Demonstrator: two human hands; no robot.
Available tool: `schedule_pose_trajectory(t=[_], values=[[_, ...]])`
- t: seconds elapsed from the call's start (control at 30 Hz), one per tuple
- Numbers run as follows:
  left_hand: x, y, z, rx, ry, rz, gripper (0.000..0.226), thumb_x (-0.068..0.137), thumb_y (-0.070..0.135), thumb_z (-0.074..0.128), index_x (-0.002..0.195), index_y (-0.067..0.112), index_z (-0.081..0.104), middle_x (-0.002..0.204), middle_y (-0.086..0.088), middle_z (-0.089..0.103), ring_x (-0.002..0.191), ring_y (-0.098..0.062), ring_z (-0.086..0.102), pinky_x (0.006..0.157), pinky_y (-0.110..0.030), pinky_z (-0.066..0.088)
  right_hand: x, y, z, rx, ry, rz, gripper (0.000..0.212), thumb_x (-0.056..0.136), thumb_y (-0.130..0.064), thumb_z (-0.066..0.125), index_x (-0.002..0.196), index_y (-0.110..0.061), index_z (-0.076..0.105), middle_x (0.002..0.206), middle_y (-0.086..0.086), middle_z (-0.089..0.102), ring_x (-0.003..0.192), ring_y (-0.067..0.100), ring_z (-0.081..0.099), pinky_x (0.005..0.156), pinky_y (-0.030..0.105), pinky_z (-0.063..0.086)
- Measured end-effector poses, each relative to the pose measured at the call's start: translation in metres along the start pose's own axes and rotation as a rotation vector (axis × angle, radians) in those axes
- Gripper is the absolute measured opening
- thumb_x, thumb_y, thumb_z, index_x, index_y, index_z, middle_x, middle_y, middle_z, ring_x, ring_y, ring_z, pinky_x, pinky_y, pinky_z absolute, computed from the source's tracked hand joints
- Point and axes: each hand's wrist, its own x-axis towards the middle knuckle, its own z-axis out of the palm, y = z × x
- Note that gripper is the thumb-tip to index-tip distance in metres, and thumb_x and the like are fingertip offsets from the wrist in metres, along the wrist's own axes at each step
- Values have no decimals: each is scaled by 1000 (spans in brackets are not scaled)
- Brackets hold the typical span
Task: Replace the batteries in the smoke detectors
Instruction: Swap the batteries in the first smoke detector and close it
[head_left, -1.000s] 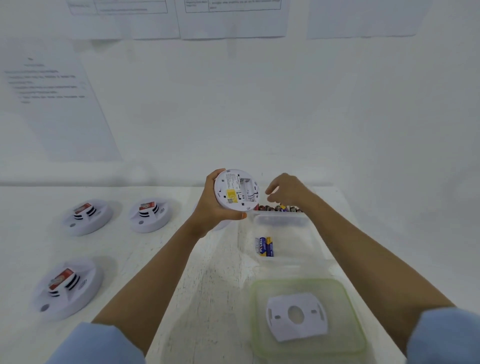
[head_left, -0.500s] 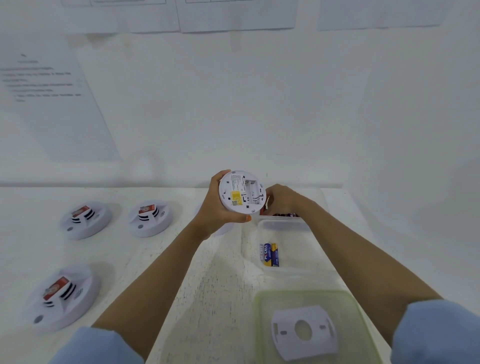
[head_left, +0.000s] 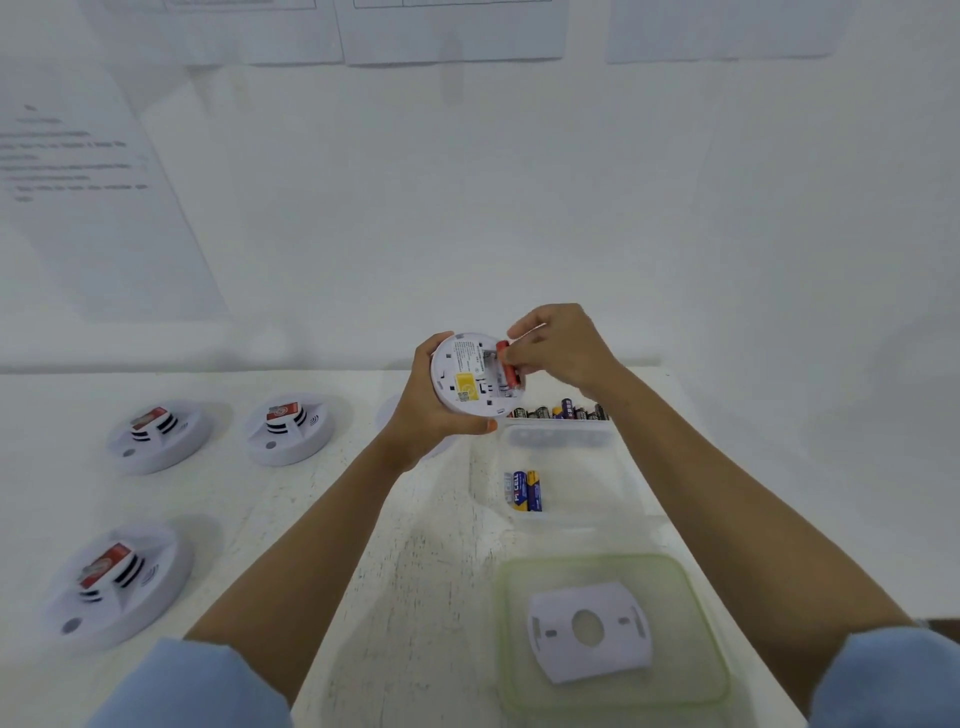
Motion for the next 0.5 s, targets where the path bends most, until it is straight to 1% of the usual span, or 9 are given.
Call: schedule_pose_trajectory(t=[0.07,0.13,0.2,0.27,0.3,0.37,0.4,0.47,0.5], values=[[-1,1,3,-6,-12,0,102,47,-10,78,132,12,26,120,7,45,100,11,54,76,-14,51,-7,-3,5,-132,-26,-39,17,70,-5,76,84,0,68,63,6,65,45,3,59,57,16,53],[-2,1,5,-11,-19,-3,105,48,-17,80,134,11,25,122,3,44,99,10,54,76,-14,51,-11,-2,9,-210,-28,-72,16,73,-8,75,85,-1,71,70,6,66,42,-3,56,55,11,49],[-4,4,6,-13,-20,-9,106,47,-12,81,134,14,26,124,3,43,101,9,54,76,-15,51,-16,-1,13,-264,-16,-112,16,76,-11,73,88,-1,72,78,7,69,54,2,58,53,6,44],[-6,6,8,-17,-25,-21,104,45,-4,79,133,16,27,124,4,43,103,5,54,77,-16,51,-21,0,16,-299,-7,-146,15,80,-13,70,89,-2,73,85,11,71,66,14,61,52,7,43],[-8,7,8,-26,-25,-31,103,46,-3,78,133,17,27,124,5,44,104,2,54,77,-16,51,-24,0,16,-321,-25,-155,16,82,-15,68,90,-2,73,87,11,71,67,15,61,53,9,42],[-11,8,8,-46,-23,-47,103,46,-3,78,133,17,27,121,7,46,103,0,55,76,-17,52,-27,-1,11,-365,-138,-163,19,84,-17,66,95,-3,72,82,7,68,63,10,55,54,9,42],[-12,9,8,-50,-23,-50,103,46,-3,77,133,17,27,120,8,47,103,-1,55,76,-18,52,-27,-1,7,-386,-210,-166,22,83,-18,67,100,-4,71,82,5,64,65,9,53,60,12,44],[-14,10,9,-53,-29,-52,103,46,-4,77,133,17,27,120,8,47,104,-2,55,76,-19,53,-26,2,-1,-412,-292,-182,31,79,-17,71,108,-6,68,91,2,55,77,10,50,72,18,44],[-15,10,9,-56,-32,-52,103,46,-4,77,134,17,27,121,7,47,105,-3,55,76,-19,53,-25,5,-5,-403,-290,-194,34,77,-17,73,109,-7,68,95,0,52,78,7,48,71,12,41]])
